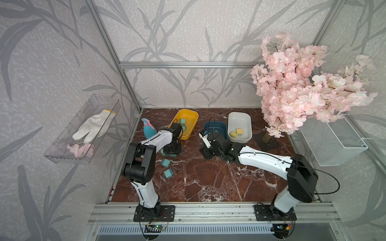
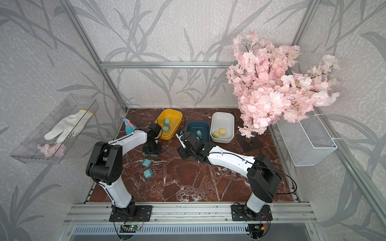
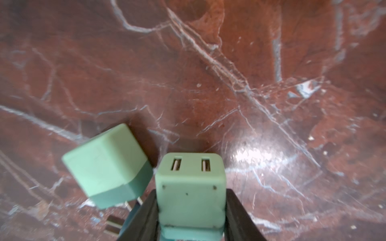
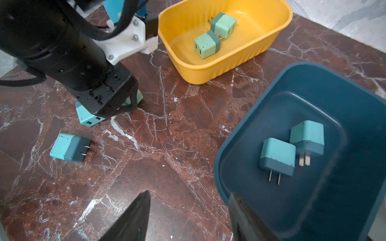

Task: Place the plugs by color into the storage box
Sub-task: Pick up the plug from the center of the board, then place the plug in the storage box.

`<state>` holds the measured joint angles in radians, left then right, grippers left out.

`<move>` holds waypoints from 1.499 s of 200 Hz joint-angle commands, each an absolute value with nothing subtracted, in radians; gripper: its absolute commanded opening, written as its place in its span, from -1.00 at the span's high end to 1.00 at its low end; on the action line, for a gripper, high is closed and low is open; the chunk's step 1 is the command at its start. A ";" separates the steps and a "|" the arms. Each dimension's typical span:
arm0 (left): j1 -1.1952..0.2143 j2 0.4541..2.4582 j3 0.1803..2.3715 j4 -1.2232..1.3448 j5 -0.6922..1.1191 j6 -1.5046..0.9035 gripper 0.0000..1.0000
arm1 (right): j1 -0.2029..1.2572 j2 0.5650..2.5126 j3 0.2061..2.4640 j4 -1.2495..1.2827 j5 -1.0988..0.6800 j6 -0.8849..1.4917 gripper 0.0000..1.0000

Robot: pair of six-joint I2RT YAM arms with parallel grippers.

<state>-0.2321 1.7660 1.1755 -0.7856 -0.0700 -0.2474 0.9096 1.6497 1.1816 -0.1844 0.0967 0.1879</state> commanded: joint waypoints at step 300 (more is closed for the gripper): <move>-0.282 2.509 2.396 -1.001 -0.065 -0.104 0.31 | 0.828 1.562 1.086 -0.106 -0.032 0.258 -0.31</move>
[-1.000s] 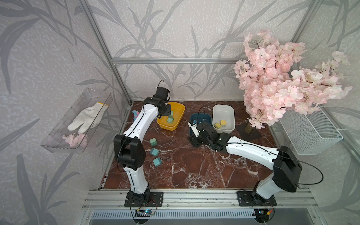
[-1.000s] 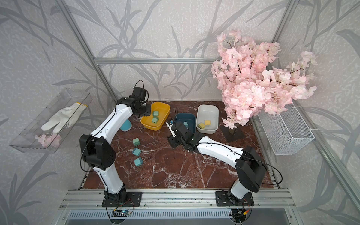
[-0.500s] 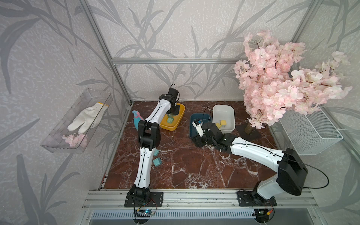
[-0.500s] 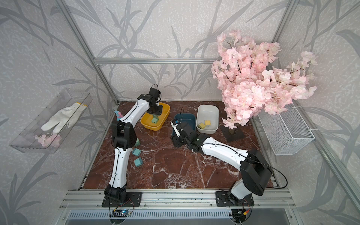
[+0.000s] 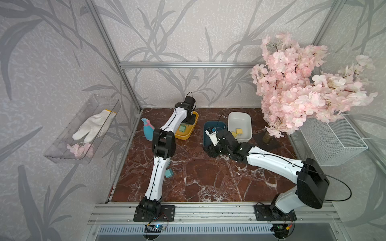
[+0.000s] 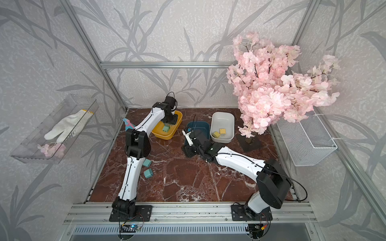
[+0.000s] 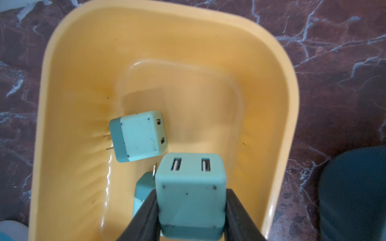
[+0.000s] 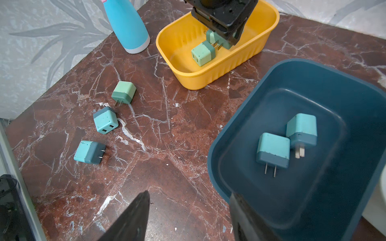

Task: Place the plugs by color into the storage box
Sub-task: Place the plug in the storage box.

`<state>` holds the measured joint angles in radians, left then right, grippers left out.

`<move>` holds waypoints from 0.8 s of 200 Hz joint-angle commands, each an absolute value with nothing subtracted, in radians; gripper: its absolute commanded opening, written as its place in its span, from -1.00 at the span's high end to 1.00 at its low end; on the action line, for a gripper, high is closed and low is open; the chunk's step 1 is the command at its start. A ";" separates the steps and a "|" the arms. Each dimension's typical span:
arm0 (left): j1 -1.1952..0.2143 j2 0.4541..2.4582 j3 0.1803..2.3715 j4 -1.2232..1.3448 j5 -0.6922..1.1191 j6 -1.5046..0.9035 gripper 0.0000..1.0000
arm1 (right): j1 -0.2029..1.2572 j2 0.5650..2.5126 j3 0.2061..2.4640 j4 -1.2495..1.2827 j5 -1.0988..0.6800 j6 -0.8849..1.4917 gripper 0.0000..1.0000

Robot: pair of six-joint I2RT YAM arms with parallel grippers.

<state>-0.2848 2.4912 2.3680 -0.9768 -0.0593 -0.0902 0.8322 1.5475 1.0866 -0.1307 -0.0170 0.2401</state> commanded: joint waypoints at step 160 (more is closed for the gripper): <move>-0.304 2.052 2.030 -0.940 -0.052 -0.239 -0.22 | 0.835 1.504 1.139 -0.141 -0.112 0.335 -0.31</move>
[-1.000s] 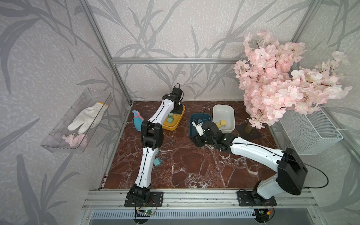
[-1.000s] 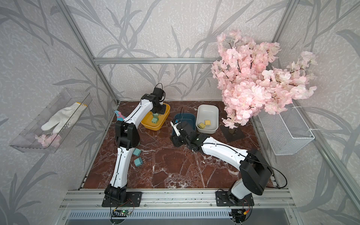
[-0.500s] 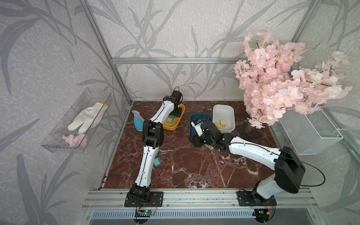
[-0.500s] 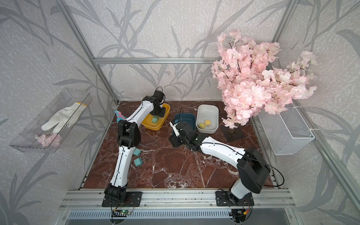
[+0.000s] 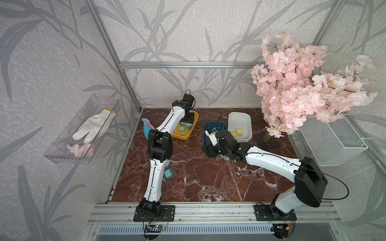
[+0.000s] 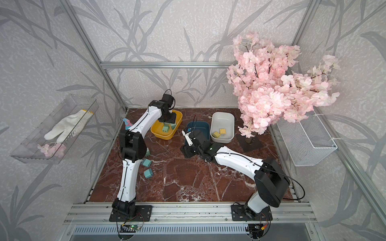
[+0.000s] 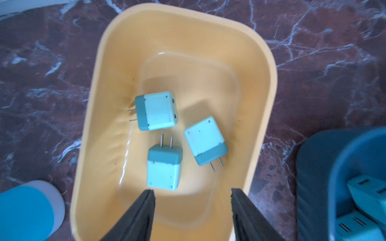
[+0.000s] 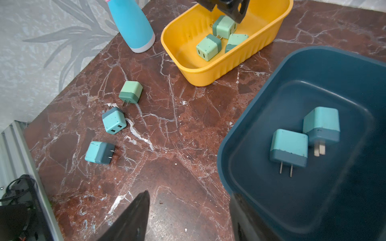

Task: Place the plugs by color into the storage box
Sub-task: Place the plug in the storage box, then pick up the plug from the center of the board.

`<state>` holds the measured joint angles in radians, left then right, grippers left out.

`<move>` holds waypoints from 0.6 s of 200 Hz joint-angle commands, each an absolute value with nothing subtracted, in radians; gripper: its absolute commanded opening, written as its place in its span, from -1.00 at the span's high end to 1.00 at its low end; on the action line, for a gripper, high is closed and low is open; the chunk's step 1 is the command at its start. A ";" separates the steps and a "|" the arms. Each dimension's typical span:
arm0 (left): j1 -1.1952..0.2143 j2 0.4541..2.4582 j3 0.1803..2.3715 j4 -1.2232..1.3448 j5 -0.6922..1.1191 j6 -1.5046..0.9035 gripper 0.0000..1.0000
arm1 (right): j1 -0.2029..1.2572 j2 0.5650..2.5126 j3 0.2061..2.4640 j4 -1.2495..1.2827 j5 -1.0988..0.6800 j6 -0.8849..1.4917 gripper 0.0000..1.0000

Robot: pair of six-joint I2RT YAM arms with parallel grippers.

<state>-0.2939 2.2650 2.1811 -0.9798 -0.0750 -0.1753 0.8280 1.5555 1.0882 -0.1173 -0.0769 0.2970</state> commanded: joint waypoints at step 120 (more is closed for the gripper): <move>-0.308 1.036 1.065 -0.860 0.006 -0.288 -0.16 | 0.964 1.479 1.251 -0.280 -0.233 0.169 -0.31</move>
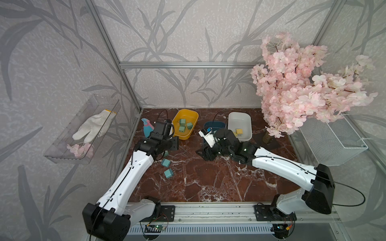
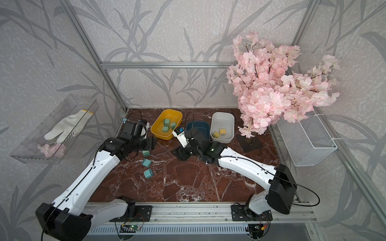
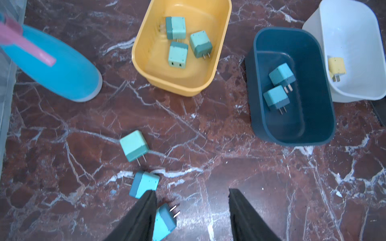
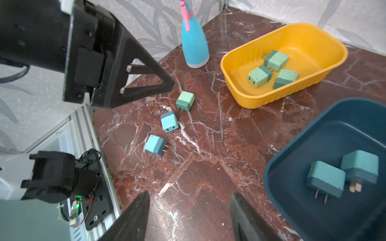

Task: Place the plugs by color into the storage box
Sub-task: Pick up the plug from the center of the board.

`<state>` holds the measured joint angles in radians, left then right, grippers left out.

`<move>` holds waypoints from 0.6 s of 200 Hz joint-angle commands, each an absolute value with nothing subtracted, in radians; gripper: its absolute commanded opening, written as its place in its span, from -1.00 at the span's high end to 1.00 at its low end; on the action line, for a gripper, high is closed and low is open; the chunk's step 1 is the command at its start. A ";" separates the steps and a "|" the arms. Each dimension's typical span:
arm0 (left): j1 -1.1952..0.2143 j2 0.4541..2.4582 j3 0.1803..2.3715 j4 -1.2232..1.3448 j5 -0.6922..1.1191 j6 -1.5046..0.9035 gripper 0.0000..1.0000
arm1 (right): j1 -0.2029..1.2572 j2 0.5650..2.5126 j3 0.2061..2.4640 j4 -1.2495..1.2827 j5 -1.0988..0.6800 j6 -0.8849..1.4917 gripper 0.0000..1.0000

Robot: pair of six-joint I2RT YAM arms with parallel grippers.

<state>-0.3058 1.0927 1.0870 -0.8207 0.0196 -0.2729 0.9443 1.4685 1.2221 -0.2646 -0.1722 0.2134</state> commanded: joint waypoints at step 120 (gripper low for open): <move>-0.186 0.771 0.813 -0.799 -0.491 -0.329 -0.43 | 1.202 1.800 1.342 -0.142 -0.125 0.077 -0.32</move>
<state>-0.2550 0.7475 0.8295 -0.8288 -0.3599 -0.3305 1.1759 1.7367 1.3304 -0.2340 -0.1356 0.1402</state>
